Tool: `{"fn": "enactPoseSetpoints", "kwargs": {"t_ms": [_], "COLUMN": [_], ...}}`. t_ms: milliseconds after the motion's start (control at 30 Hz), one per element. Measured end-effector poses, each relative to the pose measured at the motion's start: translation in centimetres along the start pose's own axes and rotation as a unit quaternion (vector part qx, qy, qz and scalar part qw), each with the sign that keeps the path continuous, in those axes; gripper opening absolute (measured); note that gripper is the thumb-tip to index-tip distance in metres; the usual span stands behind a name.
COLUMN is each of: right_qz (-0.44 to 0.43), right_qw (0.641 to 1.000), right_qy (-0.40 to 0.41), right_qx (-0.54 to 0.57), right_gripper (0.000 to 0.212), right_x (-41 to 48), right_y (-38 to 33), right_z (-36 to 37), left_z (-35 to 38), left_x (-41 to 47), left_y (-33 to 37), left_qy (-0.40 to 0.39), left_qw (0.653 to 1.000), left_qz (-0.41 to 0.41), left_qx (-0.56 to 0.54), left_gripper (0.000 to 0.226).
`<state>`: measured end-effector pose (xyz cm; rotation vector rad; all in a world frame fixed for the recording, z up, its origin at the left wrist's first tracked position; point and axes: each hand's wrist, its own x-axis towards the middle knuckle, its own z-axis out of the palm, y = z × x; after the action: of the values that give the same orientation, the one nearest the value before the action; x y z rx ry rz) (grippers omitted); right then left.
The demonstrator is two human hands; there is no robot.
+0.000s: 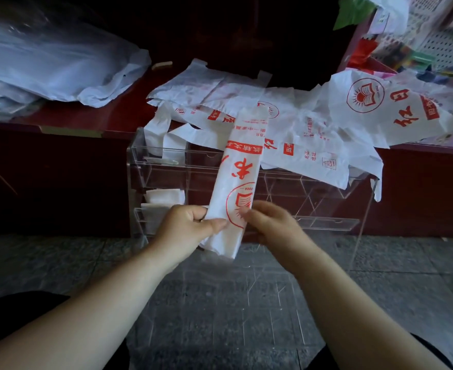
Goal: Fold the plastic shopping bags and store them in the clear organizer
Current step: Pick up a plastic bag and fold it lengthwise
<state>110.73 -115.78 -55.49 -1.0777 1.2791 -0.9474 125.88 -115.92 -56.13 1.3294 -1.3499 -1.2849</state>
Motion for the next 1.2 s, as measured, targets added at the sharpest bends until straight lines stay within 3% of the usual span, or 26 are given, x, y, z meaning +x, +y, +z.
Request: {"fn": "enactPoseSetpoints", "kwargs": {"t_ms": [100, 267, 400, 600, 767, 933, 1200], "right_qz": [0.006, -0.005, 0.018, 0.071, 0.081, 0.073, 0.081], "right_qw": [1.000, 1.000, 0.999, 0.985, 0.986, 0.979, 0.972], "right_qy": [-0.006, 0.011, -0.006, -0.155, -0.143, -0.175, -0.193], "right_qx": [-0.019, 0.022, 0.038, -0.015, -0.038, -0.079, -0.109], "right_gripper": [0.010, 0.015, 0.021, 0.065, 0.006, 0.021, 0.025], "right_x": [0.1, 0.6, 0.6, -1.0, -1.8, -2.5, -3.5], "right_y": [0.7, 0.6, 1.2, 3.8, 4.3, 3.4, 2.5], "right_z": [0.4, -0.2, -0.7, -0.7, 0.0, 0.2, 0.2], "left_z": [-0.2, 0.2, 0.5, 0.2, 0.4, 0.4, 1.9], "left_x": [0.0, -0.6, -0.1, 1.1, 1.6, 2.2, 3.0], "left_y": [-0.2, -0.5, -0.7, -0.3, -0.1, 0.4, 0.7], "left_qy": [-0.001, -0.144, -0.128, -0.071, -0.060, -0.051, -0.001], "left_qw": [0.999, 0.966, 0.963, 0.966, 0.981, 0.969, 0.966], "left_qz": [-0.042, -0.212, -0.222, -0.201, -0.163, -0.172, -0.182], "left_qx": [-0.005, -0.038, -0.087, -0.147, -0.084, -0.168, -0.181], "left_gripper": [0.018, 0.007, 0.004, 0.012, 0.009, 0.009, 0.012]}}
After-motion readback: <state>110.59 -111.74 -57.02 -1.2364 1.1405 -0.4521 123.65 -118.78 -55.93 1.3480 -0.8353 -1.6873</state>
